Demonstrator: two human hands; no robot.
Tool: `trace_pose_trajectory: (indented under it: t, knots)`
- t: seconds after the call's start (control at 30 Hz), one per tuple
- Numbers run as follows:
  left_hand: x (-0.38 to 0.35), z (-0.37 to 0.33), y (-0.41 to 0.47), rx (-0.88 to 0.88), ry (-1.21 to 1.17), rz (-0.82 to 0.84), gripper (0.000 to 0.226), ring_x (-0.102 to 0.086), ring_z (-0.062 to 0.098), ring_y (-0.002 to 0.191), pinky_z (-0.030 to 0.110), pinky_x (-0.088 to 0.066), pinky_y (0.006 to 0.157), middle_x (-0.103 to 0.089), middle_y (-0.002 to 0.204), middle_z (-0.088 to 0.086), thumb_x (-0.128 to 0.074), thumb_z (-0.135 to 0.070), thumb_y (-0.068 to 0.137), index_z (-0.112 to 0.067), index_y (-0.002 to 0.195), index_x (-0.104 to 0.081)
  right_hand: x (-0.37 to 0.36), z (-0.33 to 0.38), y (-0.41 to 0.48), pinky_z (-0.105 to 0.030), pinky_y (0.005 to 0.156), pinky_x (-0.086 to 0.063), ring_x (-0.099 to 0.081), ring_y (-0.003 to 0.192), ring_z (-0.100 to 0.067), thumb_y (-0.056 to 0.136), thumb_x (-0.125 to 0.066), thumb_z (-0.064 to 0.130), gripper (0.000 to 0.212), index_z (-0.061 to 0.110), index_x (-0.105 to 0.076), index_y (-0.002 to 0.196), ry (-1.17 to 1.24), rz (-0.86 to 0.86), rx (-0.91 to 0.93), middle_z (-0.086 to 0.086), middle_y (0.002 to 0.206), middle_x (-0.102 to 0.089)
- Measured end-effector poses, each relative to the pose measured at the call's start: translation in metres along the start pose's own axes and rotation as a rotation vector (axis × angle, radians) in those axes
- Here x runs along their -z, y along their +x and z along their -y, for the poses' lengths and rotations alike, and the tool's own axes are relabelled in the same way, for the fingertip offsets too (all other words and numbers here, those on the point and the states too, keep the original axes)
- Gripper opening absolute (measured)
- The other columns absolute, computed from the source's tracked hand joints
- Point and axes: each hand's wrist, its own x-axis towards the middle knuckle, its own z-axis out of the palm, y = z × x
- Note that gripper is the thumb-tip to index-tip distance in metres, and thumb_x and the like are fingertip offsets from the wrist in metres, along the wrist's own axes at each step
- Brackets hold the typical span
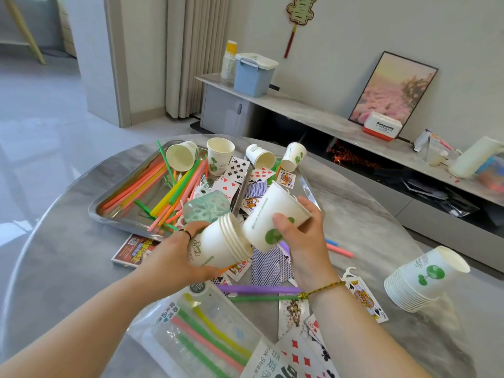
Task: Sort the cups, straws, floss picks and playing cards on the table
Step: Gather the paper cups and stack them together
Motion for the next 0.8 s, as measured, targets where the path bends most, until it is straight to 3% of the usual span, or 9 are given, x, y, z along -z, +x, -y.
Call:
trace_pose_trajectory:
  t: [0.07, 0.13, 0.2, 0.33, 0.4, 0.47, 0.5, 0.6, 0.8]
  knots:
    - [-0.006, -0.003, -0.003, 0.008, -0.088, 0.017, 0.066, -0.055, 0.002, 0.072, 0.012, -0.046, 0.054, -0.054, 0.089, -0.015, -0.081, -0.020, 0.063, -0.041, 0.108, -0.036, -0.010, -0.002, -0.003, -0.013, 0.057, -0.049, -0.056, 0.068, 0.000, 0.057, -0.069, 0.011, 0.047, 0.027, -0.044, 0.095, 0.025, 0.038, 0.013, 0.004, 0.086, -0.054]
    - [-0.012, -0.005, -0.006, -0.002, -0.160, 0.029, 0.070, -0.057, 0.004, 0.078, 0.015, -0.049, 0.061, -0.057, 0.092, -0.014, -0.085, -0.026, 0.055, -0.044, 0.104, -0.038, -0.016, -0.007, -0.007, -0.013, 0.061, -0.049, -0.057, 0.072, -0.001, 0.053, -0.066, 0.018, 0.049, 0.029, -0.044, 0.095, -0.057, 0.081, 0.025, 0.004, 0.089, -0.055]
    - [-0.014, -0.007, -0.007, -0.015, -0.208, 0.011, 0.070, -0.059, 0.005, 0.080, 0.019, -0.051, 0.067, -0.059, 0.094, -0.014, -0.085, -0.031, 0.050, -0.045, 0.102, -0.041, -0.016, -0.012, -0.012, -0.017, 0.072, -0.048, -0.056, 0.085, -0.005, 0.049, -0.071, 0.030, 0.055, 0.033, -0.045, 0.097, -0.184, 0.156, 0.027, 0.006, 0.099, -0.055]
    - [-0.010, -0.012, -0.009, -0.053, -0.181, -0.042, 0.060, -0.053, 0.004, 0.064, 0.006, -0.044, 0.049, -0.055, 0.084, -0.012, -0.079, -0.013, 0.067, -0.045, 0.094, -0.036, -0.010, -0.015, -0.019, -0.024, 0.101, -0.037, -0.043, 0.118, -0.003, 0.045, -0.059, 0.071, 0.072, 0.047, -0.037, 0.109, -0.355, 0.302, 0.000, 0.021, 0.122, -0.044]
    - [-0.011, -0.013, -0.010, -0.081, -0.121, -0.042, 0.063, -0.051, 0.000, 0.069, 0.007, -0.043, 0.052, -0.052, 0.087, -0.018, -0.079, -0.016, 0.065, -0.046, 0.101, -0.036, -0.009, -0.011, -0.019, -0.020, 0.104, -0.031, -0.034, 0.125, 0.002, 0.044, -0.053, 0.081, 0.080, 0.052, -0.028, 0.115, -0.397, 0.312, 0.007, 0.030, 0.125, -0.035]
    - [-0.015, -0.015, -0.012, -0.098, -0.080, -0.006, 0.062, -0.052, -0.004, 0.072, 0.007, -0.042, 0.058, -0.052, 0.087, -0.022, -0.081, -0.020, 0.063, -0.049, 0.097, -0.037, -0.011, -0.009, -0.019, -0.015, 0.102, -0.028, -0.027, 0.129, 0.002, 0.039, -0.049, 0.090, 0.100, 0.049, -0.025, 0.127, -0.487, 0.361, 0.009, 0.024, 0.133, -0.031]
    - [-0.017, -0.016, -0.013, -0.112, -0.068, 0.000, 0.061, -0.052, -0.006, 0.071, 0.004, -0.041, 0.060, -0.052, 0.086, -0.022, -0.081, -0.020, 0.063, -0.050, 0.092, -0.036, -0.013, -0.008, -0.021, -0.016, 0.104, -0.025, -0.023, 0.130, 0.002, 0.044, -0.052, 0.086, 0.105, 0.043, -0.023, 0.135, -0.570, 0.398, 0.019, 0.022, 0.136, -0.027]
    - [-0.021, -0.016, -0.016, -0.139, -0.089, -0.036, 0.063, -0.051, -0.013, 0.070, -0.001, -0.037, 0.062, -0.050, 0.085, -0.025, -0.081, -0.016, 0.062, -0.051, 0.087, -0.035, -0.016, -0.008, -0.024, -0.017, 0.106, -0.016, -0.015, 0.134, 0.001, 0.065, -0.051, 0.050, 0.085, 0.032, -0.020, 0.142, -0.720, 0.439, 0.054, 0.022, 0.133, -0.021]
    - [-0.032, -0.010, -0.017, -0.153, -0.053, 0.044, 0.067, -0.053, -0.006, 0.085, 0.002, -0.039, 0.066, -0.055, 0.096, -0.025, -0.084, -0.023, 0.058, -0.051, 0.098, -0.039, 0.002, 0.007, -0.023, -0.021, 0.100, -0.030, -0.033, 0.124, -0.009, 0.063, -0.061, 0.036, 0.084, 0.024, -0.026, 0.138, -0.869, 0.565, -0.047, 0.004, 0.135, -0.033]
